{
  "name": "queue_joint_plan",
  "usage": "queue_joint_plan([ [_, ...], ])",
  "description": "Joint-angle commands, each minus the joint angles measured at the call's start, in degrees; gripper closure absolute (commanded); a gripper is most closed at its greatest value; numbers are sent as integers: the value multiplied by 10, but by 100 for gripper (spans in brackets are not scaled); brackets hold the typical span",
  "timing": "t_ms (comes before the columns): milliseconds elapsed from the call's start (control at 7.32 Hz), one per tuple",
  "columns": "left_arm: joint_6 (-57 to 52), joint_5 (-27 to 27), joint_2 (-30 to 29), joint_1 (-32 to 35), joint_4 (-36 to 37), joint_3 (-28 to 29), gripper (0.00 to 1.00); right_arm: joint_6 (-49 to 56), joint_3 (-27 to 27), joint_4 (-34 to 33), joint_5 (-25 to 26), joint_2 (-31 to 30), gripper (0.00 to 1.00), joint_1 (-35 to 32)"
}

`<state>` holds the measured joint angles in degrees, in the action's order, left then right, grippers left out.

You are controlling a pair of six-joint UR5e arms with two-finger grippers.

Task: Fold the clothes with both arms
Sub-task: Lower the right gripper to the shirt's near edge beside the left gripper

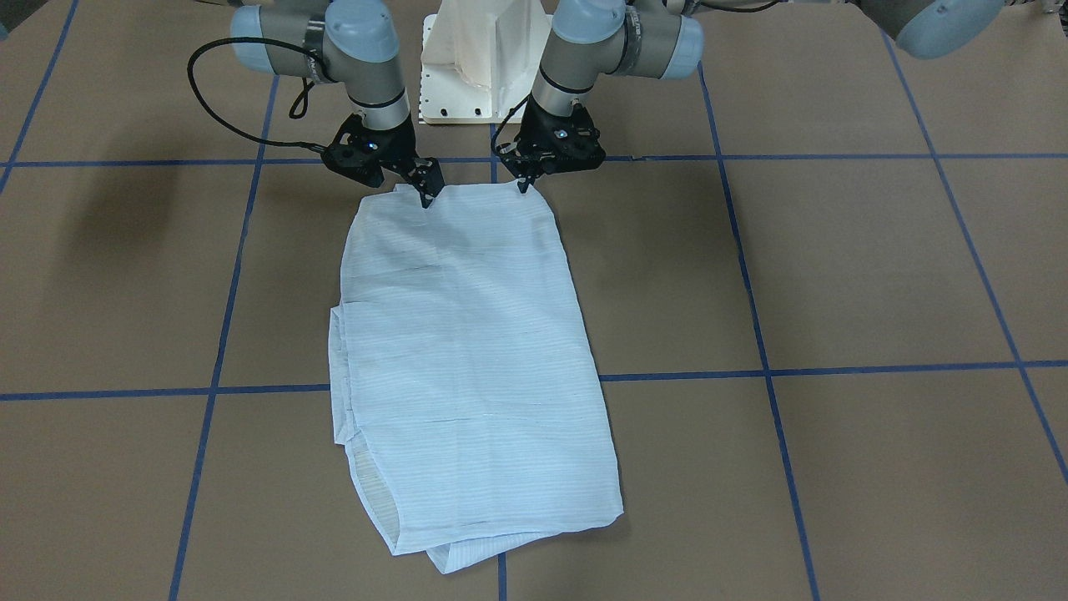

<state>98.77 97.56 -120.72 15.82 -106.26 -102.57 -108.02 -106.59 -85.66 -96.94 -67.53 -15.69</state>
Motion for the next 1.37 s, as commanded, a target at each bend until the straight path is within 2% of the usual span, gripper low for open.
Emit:
queue_joint_plan([
  [0,0,0,0,0,0,0,100,-1,6,0,0,1,0,4],
  [137,0,0,0,0,0,0,100,-1,6,0,0,2,6,5],
  [410,0,0,0,0,0,0,100,0,3,0,-1,5,44,5],
  [820,0,0,0,0,0,1,100,2,-2,-1,-2,5,89,4],
  [1093,0,0,3,0,0,1,100,2,-5,1,-4,5,99,1],
  [1230,-1,0,3,1,0,1,100,1,-14,0,-4,5,100,1],
])
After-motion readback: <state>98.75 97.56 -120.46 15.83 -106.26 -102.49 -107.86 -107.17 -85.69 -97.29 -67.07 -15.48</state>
